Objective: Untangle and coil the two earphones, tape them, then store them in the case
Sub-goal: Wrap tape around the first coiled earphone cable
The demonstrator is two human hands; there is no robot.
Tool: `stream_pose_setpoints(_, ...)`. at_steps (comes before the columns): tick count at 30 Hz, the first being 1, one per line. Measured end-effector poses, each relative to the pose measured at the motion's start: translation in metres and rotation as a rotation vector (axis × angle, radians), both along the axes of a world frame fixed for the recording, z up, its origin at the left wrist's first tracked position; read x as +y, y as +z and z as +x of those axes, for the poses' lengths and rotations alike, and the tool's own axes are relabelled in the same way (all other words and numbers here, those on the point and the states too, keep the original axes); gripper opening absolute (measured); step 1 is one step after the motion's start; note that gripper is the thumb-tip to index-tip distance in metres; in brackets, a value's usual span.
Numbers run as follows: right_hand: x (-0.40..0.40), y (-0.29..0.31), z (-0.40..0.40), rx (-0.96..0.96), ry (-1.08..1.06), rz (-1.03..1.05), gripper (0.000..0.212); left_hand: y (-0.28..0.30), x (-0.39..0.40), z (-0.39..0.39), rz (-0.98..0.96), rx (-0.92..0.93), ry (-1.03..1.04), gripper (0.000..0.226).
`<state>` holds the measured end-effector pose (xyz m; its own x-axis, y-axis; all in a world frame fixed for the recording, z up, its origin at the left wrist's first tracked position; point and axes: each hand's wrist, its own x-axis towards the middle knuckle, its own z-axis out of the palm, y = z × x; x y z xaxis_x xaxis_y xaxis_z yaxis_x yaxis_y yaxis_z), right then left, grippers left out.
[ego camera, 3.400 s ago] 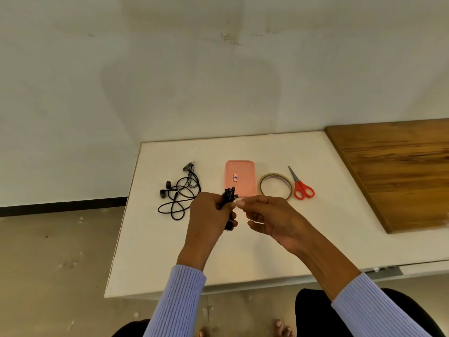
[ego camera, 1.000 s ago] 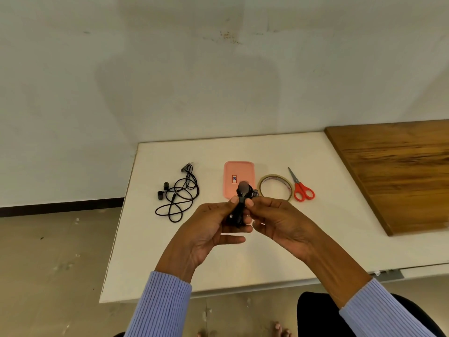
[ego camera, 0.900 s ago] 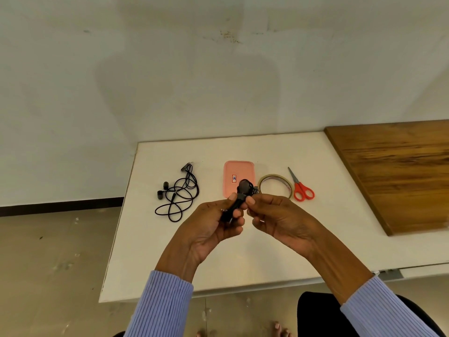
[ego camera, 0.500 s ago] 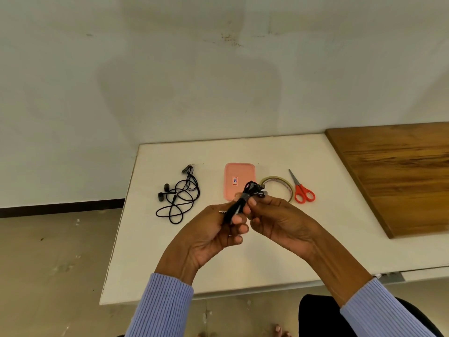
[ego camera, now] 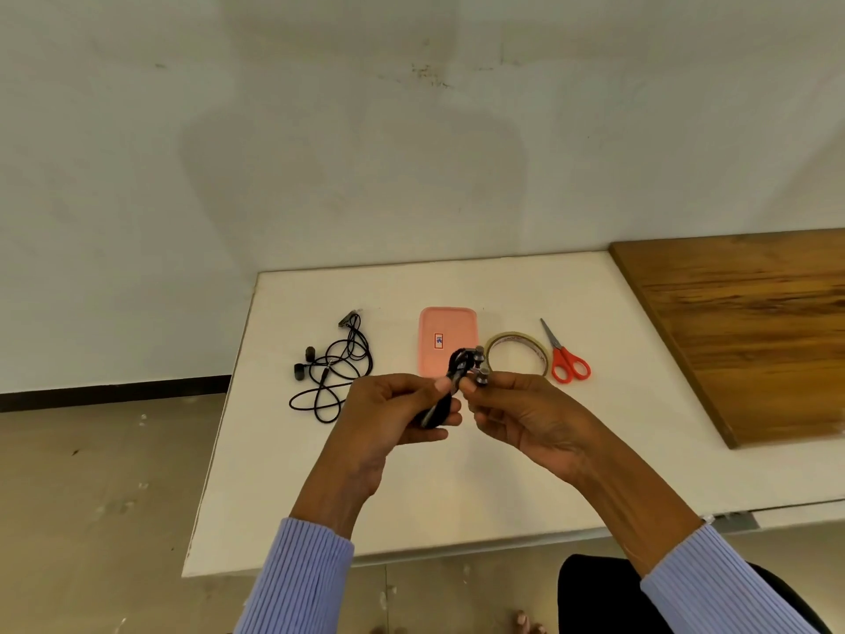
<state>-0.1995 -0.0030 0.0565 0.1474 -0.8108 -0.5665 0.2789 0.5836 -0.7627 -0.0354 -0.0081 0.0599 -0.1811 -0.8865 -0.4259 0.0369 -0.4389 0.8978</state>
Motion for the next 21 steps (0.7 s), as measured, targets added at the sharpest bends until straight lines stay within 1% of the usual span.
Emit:
stream_pose_setpoints(5,-0.002,0.002,-0.004,-0.136,-0.015,0.013,0.015,0.000,-0.003,-0.004,0.124,0.230,0.048,0.016)
stream_pose_setpoints(7,-0.002,0.001,-0.003,-0.195,-0.018,0.018,0.013,0.000,-0.004,-0.006,0.164,0.289,0.049,0.018)
stream_pose_setpoints(11,-0.003,-0.001,-0.001,-0.230,-0.004,-0.021,0.013,0.003,-0.003,-0.009,0.264,0.385,0.019,0.018)
stream_pose_setpoints(12,-0.003,-0.002,-0.001,-0.214,-0.009,-0.036,0.014,0.004,-0.003,-0.009,0.276,0.381,0.007,0.019)
stream_pose_setpoints(13,-0.003,-0.004,-0.001,-0.175,-0.016,-0.053,0.016,0.004,-0.003,-0.010,0.265,0.336,-0.011,0.020)
stream_pose_setpoints(16,-0.002,-0.008,-0.002,0.012,-0.025,-0.087,0.027,0.001,-0.001,-0.010,0.131,0.070,-0.069,0.032)
stream_pose_setpoints(17,-0.001,-0.010,-0.002,0.059,-0.020,-0.091,0.029,0.000,-0.001,-0.011,0.091,0.011,-0.073,0.036)
stream_pose_setpoints(19,-0.001,-0.010,-0.003,0.108,-0.009,-0.081,0.026,-0.002,0.000,-0.012,0.038,-0.051,-0.077,0.036)
stream_pose_setpoints(21,-0.003,-0.010,-0.004,0.077,-0.005,-0.044,0.019,-0.002,0.000,-0.013,0.033,-0.054,-0.066,0.029)
